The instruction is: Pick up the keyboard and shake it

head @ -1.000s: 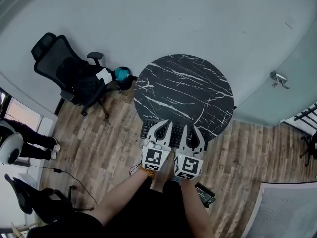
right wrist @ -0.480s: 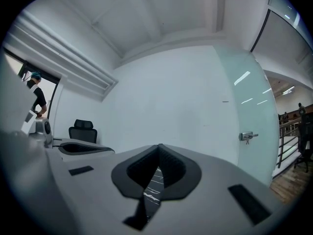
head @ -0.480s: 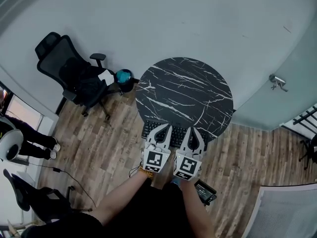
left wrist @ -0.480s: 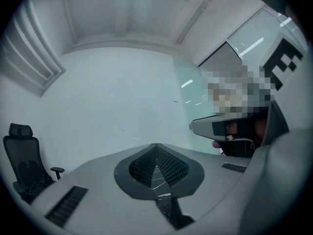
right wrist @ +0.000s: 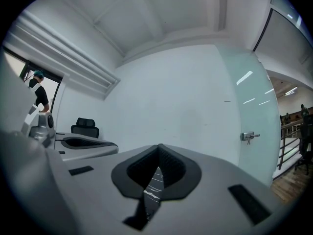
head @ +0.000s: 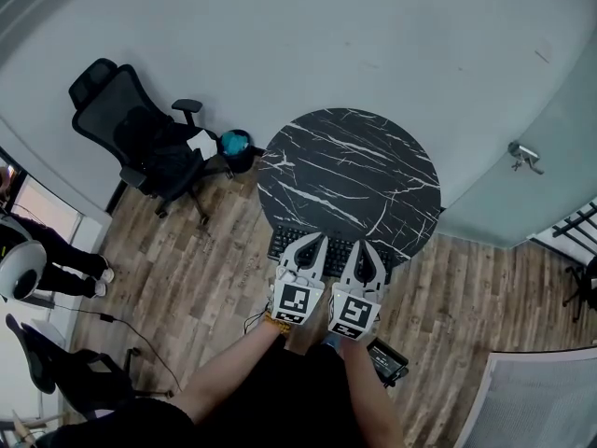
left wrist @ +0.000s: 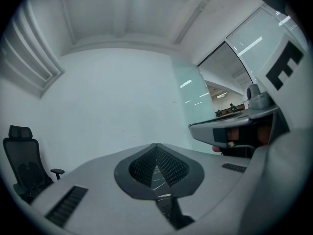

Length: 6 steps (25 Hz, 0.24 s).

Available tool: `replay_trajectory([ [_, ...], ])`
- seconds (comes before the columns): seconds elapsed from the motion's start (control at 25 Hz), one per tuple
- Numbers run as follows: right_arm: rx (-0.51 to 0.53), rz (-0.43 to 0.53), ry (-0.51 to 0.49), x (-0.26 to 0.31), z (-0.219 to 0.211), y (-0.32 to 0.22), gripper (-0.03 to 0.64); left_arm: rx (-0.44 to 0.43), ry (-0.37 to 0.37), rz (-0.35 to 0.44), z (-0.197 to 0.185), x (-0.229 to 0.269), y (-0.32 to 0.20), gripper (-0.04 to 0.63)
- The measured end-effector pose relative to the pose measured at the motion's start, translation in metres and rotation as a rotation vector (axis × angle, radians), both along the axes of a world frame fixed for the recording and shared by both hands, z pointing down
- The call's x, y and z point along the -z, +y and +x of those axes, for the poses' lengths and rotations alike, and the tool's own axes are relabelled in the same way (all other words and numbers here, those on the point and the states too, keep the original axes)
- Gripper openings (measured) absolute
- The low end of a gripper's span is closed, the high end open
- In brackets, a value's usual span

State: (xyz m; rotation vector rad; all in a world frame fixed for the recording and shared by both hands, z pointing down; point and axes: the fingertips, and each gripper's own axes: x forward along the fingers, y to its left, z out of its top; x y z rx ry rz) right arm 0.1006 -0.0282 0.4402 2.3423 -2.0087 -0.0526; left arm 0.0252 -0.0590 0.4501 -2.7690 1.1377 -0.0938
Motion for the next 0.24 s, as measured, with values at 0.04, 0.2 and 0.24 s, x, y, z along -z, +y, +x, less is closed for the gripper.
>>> replay_trajectory([
  [0.04, 0.000, 0.001, 0.001, 0.0002, 0.0003, 0.0005, 0.028, 0.000, 0.001, 0.001, 0.0003, 0.0004, 0.0004, 0.014],
  [0.2, -0.008, 0.002, -0.001, -0.0009, 0.0022, 0.0025, 0.028, -0.013, 0.001, 0.011, 0.0037, 0.0026, 0.0016, 0.014],
  [0.24, -0.012, 0.003, -0.001, -0.0011, 0.0026, 0.0030, 0.028, -0.018, 0.002, 0.013, 0.0048, 0.0032, 0.0019, 0.014],
])
